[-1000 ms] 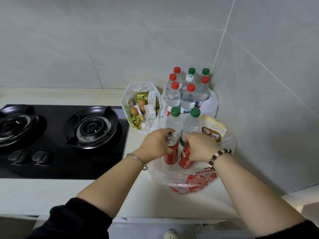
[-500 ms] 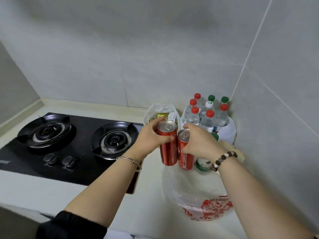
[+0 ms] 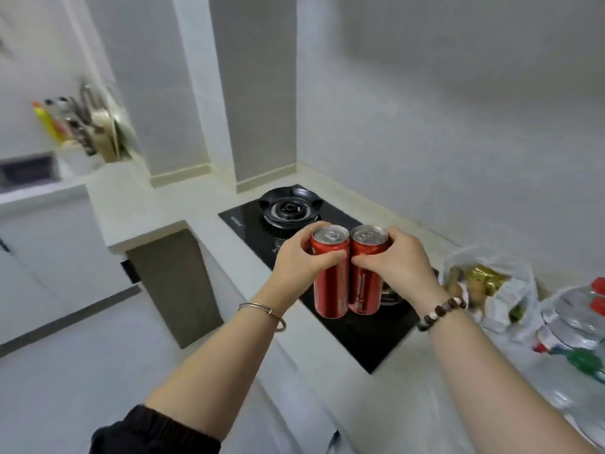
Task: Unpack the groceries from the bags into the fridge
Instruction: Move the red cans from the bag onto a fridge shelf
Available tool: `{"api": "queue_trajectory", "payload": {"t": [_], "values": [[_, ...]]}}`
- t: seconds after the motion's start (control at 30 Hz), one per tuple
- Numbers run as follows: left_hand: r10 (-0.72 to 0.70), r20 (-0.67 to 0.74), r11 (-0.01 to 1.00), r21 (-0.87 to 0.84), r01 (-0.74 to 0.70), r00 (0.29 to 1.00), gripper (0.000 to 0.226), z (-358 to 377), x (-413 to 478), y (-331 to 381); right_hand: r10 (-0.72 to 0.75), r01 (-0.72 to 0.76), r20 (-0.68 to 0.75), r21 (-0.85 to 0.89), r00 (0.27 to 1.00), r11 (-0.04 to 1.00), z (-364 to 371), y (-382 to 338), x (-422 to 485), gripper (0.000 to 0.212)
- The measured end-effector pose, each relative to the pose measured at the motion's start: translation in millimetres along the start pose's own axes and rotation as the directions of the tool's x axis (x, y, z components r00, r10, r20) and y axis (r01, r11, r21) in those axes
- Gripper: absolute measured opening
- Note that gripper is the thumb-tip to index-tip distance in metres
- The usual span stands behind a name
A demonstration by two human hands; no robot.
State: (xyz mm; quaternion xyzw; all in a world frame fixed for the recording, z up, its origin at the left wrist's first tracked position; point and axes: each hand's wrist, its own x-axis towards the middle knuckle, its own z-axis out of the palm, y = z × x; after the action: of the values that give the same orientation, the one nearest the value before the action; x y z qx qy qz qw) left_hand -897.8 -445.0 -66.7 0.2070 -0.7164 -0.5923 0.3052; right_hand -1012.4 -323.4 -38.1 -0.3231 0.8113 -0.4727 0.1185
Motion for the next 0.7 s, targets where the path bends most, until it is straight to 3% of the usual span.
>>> {"api": "queue_trajectory", "payload": {"t": [0.13,0.3,0.5,0.7], "values": [[-0.012,-0.243,0.999,0.037,0.022,0.970,0.040,-93,-44,-3,-0.134,0.101,0.211,0.157,0.968,0.982,81,-47,-11,0.044],[-0.048,-0.464,0.997,0.031,0.071,0.885,0.052,-211,-125,1,-0.295,0.153,0.432,0.334,0.852,0.930,177,-114,-63,0.040],[-0.051,-0.687,0.998,-0.005,0.065,0.724,0.043,-331,-248,12,-0.456,0.213,0.656,0.418,0.601,0.883,292,-201,-153,0.046],[-0.032,-0.874,0.999,-0.012,0.044,0.485,0.044,-412,-384,28,-0.529,0.179,0.794,0.498,0.299,0.848,381,-274,-263,0.034]]}}
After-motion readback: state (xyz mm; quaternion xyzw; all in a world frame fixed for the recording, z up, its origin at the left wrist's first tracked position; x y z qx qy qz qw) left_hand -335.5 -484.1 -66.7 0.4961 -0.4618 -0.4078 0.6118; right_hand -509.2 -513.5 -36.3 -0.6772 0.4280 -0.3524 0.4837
